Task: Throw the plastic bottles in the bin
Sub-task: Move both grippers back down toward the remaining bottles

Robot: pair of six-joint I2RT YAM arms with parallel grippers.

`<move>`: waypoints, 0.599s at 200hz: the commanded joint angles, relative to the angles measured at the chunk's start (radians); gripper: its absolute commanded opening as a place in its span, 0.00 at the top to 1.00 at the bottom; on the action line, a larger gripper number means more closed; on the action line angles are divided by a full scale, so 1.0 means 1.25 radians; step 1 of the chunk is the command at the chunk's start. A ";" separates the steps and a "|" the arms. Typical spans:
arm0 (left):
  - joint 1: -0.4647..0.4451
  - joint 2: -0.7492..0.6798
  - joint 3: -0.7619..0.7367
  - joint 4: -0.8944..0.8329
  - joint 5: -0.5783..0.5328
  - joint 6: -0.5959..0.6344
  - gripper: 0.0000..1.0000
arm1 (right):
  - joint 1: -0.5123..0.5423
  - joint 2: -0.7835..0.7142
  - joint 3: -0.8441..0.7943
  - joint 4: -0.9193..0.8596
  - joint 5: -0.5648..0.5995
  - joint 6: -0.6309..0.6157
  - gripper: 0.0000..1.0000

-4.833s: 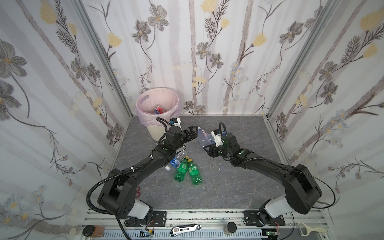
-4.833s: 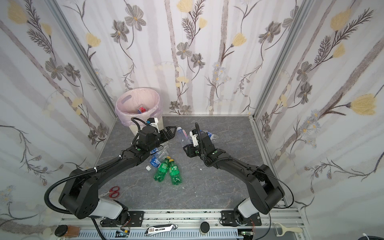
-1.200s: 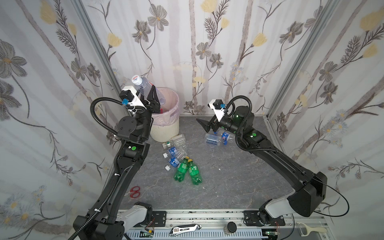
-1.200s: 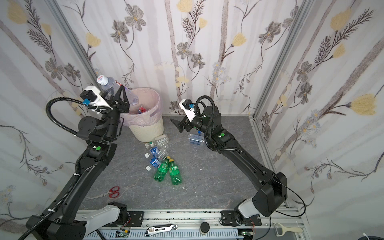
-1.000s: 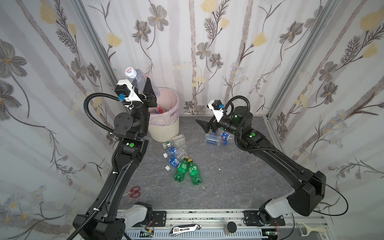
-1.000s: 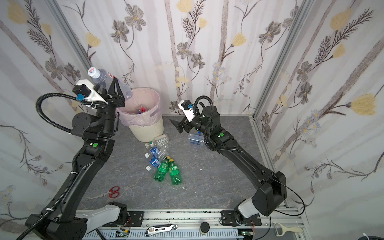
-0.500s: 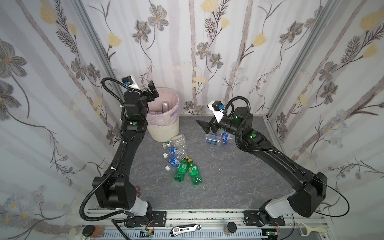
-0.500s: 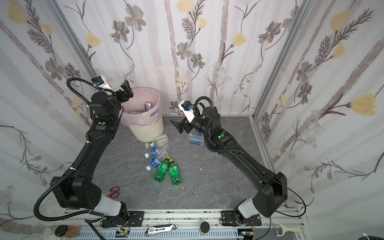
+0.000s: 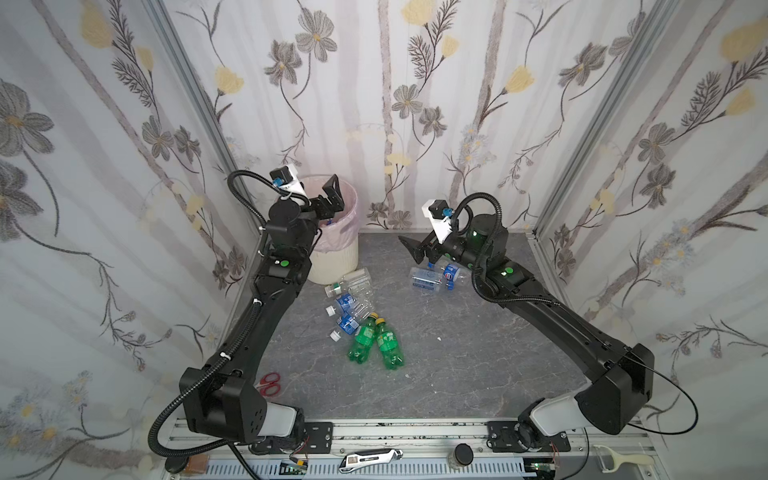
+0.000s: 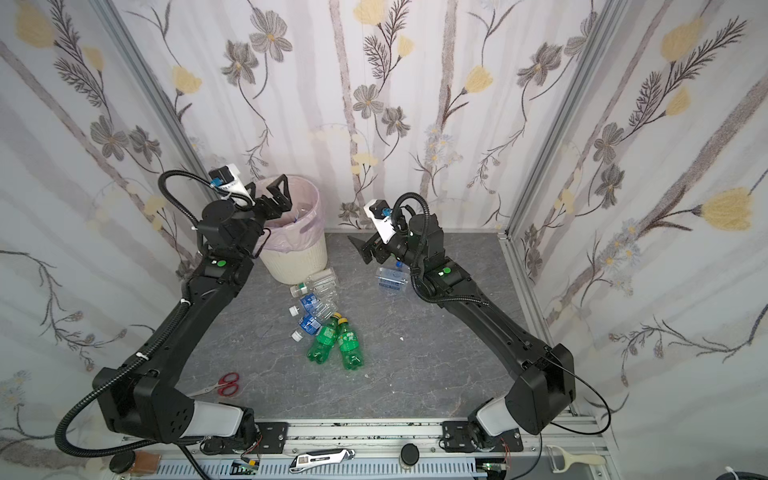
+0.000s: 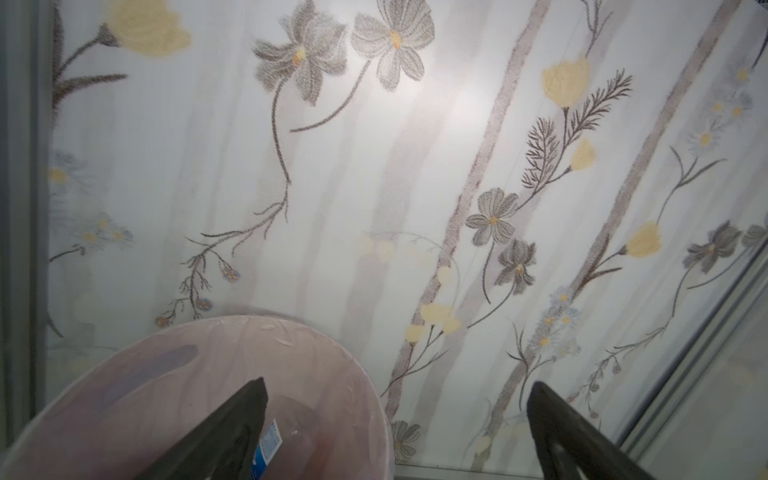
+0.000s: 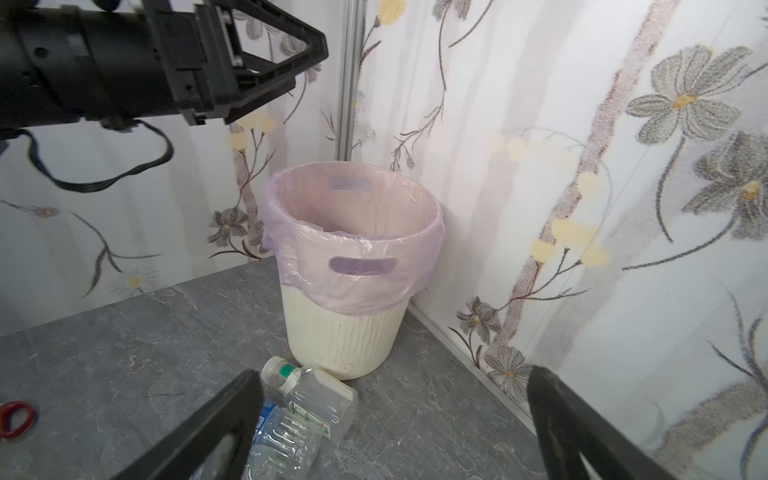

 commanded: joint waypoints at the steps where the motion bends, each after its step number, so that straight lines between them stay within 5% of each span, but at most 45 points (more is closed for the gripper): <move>1: -0.039 -0.005 -0.054 0.060 -0.024 0.009 0.00 | -0.020 0.007 -0.023 0.047 0.064 0.026 0.00; 35: -0.099 0.004 -0.142 0.064 -0.015 -0.029 0.00 | -0.052 0.041 -0.041 0.072 0.165 0.047 0.00; 80: -0.218 -0.002 -0.218 0.064 -0.050 0.000 0.00 | -0.088 0.094 -0.006 0.010 0.137 0.080 0.00; 120: -0.259 -0.005 -0.253 0.063 -0.058 -0.088 0.00 | -0.146 0.142 -0.010 -0.066 0.149 0.153 0.00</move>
